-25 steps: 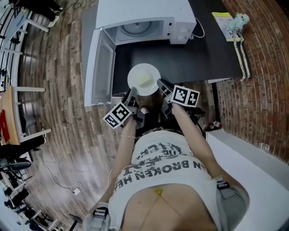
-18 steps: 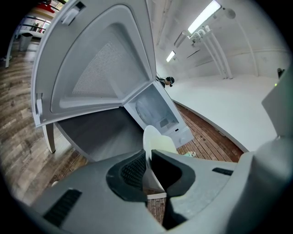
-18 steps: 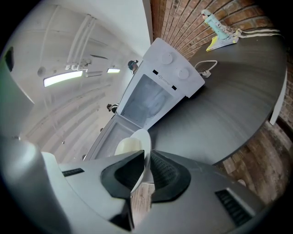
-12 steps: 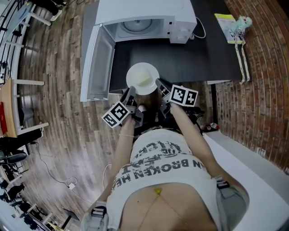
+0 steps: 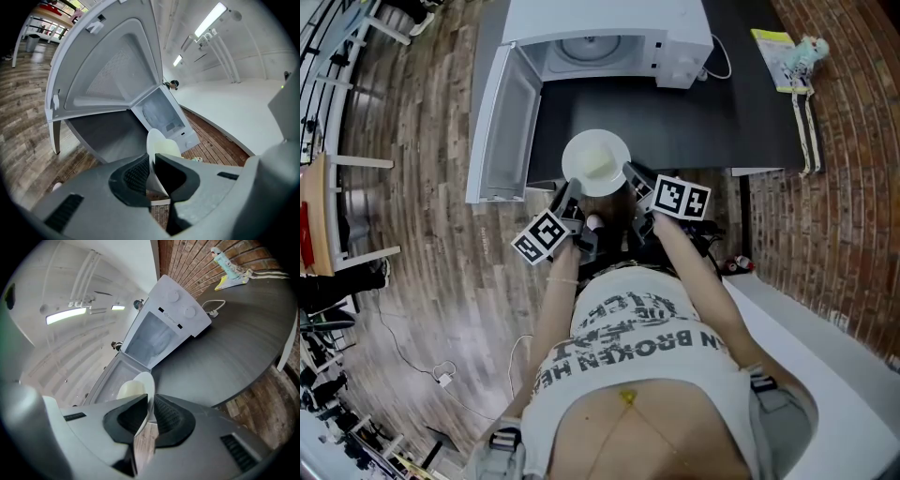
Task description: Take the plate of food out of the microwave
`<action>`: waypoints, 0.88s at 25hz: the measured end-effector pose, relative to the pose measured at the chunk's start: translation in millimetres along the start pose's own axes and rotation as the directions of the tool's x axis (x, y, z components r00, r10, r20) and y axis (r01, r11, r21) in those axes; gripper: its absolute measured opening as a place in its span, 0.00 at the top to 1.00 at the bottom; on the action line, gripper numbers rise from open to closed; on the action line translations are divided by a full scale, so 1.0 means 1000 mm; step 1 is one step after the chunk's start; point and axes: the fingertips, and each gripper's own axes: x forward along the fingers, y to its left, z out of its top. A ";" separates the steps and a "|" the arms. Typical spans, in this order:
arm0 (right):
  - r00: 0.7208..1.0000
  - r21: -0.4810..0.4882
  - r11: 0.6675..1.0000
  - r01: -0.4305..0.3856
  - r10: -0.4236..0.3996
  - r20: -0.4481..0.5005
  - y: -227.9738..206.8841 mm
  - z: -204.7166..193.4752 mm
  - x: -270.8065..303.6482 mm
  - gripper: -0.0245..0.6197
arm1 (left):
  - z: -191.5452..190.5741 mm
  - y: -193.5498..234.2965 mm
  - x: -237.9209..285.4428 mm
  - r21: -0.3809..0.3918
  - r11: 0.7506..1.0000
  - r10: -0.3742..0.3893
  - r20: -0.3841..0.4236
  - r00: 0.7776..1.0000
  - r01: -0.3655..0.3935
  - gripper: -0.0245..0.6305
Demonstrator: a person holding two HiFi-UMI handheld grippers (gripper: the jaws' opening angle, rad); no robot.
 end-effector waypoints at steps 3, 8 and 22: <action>1.000 -0.004 1.000 0.000 0.000 -0.004 -0.001 -0.001 0.000 0.90 | -0.001 0.000 0.000 -0.001 1.000 0.001 0.002 1.000 -0.001 0.89; 1.000 0.000 1.000 0.001 -0.001 -0.003 -0.002 0.000 -0.001 0.90 | -0.002 0.000 0.001 -0.002 1.000 0.002 0.000 1.000 -0.002 0.89; 1.000 0.010 1.000 -0.003 0.003 -0.005 -0.007 0.006 -0.004 0.90 | -0.006 -0.005 0.007 -0.005 1.000 0.004 0.001 1.000 -0.003 0.89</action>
